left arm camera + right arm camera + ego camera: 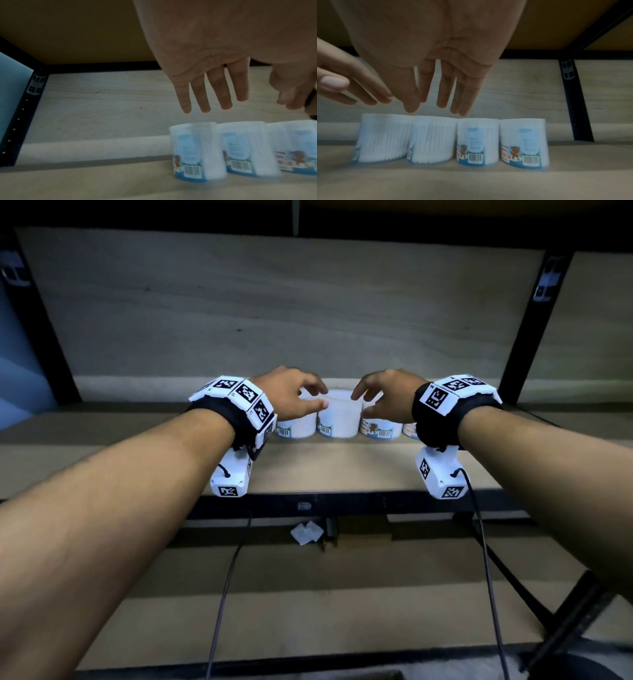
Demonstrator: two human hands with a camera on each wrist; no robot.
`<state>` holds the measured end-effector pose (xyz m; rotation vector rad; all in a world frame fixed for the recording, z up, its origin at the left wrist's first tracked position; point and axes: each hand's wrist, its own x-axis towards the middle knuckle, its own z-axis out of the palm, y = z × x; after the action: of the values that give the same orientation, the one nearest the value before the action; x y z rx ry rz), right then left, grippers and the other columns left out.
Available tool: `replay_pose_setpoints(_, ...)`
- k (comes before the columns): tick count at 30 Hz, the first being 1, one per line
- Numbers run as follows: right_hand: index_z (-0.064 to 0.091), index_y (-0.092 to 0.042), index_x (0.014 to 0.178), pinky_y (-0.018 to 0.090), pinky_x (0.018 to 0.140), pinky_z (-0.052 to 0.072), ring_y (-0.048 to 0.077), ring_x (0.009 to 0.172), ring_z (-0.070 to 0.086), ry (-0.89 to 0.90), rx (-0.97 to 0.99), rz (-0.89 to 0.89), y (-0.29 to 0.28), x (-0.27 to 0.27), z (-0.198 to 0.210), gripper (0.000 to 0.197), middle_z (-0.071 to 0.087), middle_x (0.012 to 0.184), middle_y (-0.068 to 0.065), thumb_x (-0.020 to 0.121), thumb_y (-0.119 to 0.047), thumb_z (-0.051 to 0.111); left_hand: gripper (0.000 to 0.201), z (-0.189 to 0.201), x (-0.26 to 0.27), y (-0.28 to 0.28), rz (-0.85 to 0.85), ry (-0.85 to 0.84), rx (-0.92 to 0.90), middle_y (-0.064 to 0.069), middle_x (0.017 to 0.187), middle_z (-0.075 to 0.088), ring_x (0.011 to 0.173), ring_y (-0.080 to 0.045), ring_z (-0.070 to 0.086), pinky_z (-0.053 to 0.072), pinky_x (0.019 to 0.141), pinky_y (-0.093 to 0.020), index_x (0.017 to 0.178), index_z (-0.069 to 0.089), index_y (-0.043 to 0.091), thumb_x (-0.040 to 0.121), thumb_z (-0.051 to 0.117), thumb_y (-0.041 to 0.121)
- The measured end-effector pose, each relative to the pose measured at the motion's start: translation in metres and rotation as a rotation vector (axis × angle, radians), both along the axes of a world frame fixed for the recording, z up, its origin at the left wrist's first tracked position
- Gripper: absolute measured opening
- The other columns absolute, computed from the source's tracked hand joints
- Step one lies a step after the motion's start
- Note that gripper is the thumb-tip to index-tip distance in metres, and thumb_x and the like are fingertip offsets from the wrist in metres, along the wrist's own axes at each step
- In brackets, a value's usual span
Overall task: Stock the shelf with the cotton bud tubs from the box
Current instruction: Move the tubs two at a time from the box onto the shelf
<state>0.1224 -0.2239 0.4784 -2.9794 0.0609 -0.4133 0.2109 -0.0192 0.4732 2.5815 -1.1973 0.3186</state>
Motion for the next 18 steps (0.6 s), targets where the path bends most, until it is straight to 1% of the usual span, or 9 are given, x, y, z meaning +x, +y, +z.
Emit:
replay_pose_setpoints(2, 0.066, -0.030, 0.117, 0.021, 0.078, 0.039, 0.014, 0.097, 0.061, 0.007, 0.002, -0.001, 0.003, -0.017, 0.000, 0.032, 0.068, 0.112, -0.008, 0.085, -0.027, 0.071, 0.039, 0.002, -0.018, -0.003, -0.016, -0.020, -0.007, 0.012, 0.122, 0.066, 0.105, -0.013, 0.063, 0.044, 0.091, -0.024, 0.124, 0.063, 0.031, 0.093, 0.054, 0.052)
replay_pose_setpoints(4, 0.067, -0.029, 0.113, 0.021, 0.076, 0.038, 0.012, 0.092, 0.059, 0.018, 0.016, -0.003, 0.005, -0.034, -0.002, 0.028, 0.070, 0.106, -0.009, 0.085, -0.029, 0.071, 0.037, 0.001, -0.035, -0.006, -0.024, -0.029, -0.026, 0.015, 0.116, 0.068, 0.097, -0.011, 0.064, 0.046, 0.092, -0.027, 0.117, 0.066, 0.034, 0.091, 0.053, 0.056)
replay_pose_setpoints(6, 0.070, -0.029, 0.106, 0.024, 0.078, 0.042, 0.014, 0.092, 0.062, 0.030, 0.026, -0.007, 0.008, -0.051, -0.006, 0.023, 0.071, 0.101, -0.009, 0.083, -0.032, 0.071, 0.038, -0.004, -0.053, -0.008, -0.027, -0.017, -0.044, 0.018, 0.109, 0.069, 0.088, -0.008, 0.064, 0.049, 0.092, -0.030, 0.110, 0.067, 0.036, 0.088, 0.050, 0.062)
replay_pose_setpoints(7, 0.071, -0.030, 0.102, 0.024, 0.078, 0.045, 0.014, 0.090, 0.063, 0.042, 0.027, -0.011, 0.010, -0.060, -0.007, 0.020, 0.072, 0.097, -0.009, 0.083, -0.034, 0.071, 0.039, -0.006, -0.061, -0.010, -0.033, -0.015, -0.051, 0.019, 0.106, 0.069, 0.083, -0.004, 0.063, 0.049, 0.089, -0.030, 0.107, 0.068, 0.036, 0.088, 0.048, 0.064)
replay_pose_setpoints(9, 0.072, -0.029, 0.094, 0.025, 0.077, 0.050, 0.014, 0.074, 0.064, 0.087, 0.042, -0.026, 0.013, -0.078, -0.015, 0.016, 0.073, 0.088, -0.007, 0.081, -0.039, 0.071, 0.040, -0.013, -0.079, -0.013, -0.061, -0.035, -0.058, 0.018, 0.102, 0.069, 0.077, 0.003, 0.058, 0.045, 0.082, -0.027, 0.103, 0.069, 0.032, 0.090, 0.046, 0.062)
replay_pose_setpoints(11, 0.072, -0.029, 0.088, 0.026, 0.075, 0.055, 0.012, 0.057, 0.063, 0.147, 0.073, -0.044, 0.013, -0.094, -0.024, 0.017, 0.074, 0.077, -0.005, 0.080, -0.044, 0.070, 0.042, -0.023, -0.095, -0.017, -0.073, -0.053, -0.038, 0.016, 0.098, 0.068, 0.080, -0.005, 0.057, 0.040, 0.079, -0.026, 0.098, 0.070, 0.028, 0.092, 0.044, 0.060)
replay_pose_setpoints(13, 0.072, -0.027, 0.087, 0.025, 0.076, 0.055, 0.006, 0.051, 0.060, 0.188, 0.079, -0.061, 0.013, -0.108, -0.036, 0.019, 0.073, 0.074, -0.007, 0.080, -0.044, 0.070, 0.048, -0.036, -0.109, -0.019, -0.063, -0.050, -0.002, 0.015, 0.091, 0.069, 0.086, -0.011, 0.058, 0.047, 0.081, -0.030, 0.089, 0.070, 0.029, 0.088, 0.039, 0.065)
replay_pose_setpoints(15, 0.073, -0.025, 0.087, 0.024, 0.075, 0.056, 0.004, 0.050, 0.060, 0.222, 0.104, -0.068, 0.012, -0.119, -0.050, 0.019, 0.073, 0.072, -0.008, 0.080, -0.042, 0.071, 0.049, -0.049, -0.121, -0.021, -0.060, -0.058, 0.027, 0.011, 0.083, 0.069, 0.086, -0.016, 0.060, 0.050, 0.082, -0.033, 0.079, 0.069, 0.029, 0.085, 0.037, 0.065)
replay_pose_setpoints(18, 0.075, -0.023, 0.087, 0.026, 0.070, 0.059, 0.010, 0.059, 0.066, 0.303, 0.131, -0.070, 0.010, -0.132, -0.077, 0.018, 0.072, 0.070, -0.009, 0.080, -0.039, 0.071, 0.053, -0.069, -0.142, -0.023, -0.063, -0.070, 0.079, 0.000, 0.071, 0.064, 0.076, -0.024, 0.058, 0.048, 0.071, -0.033, 0.072, 0.068, 0.022, 0.087, 0.035, 0.060)
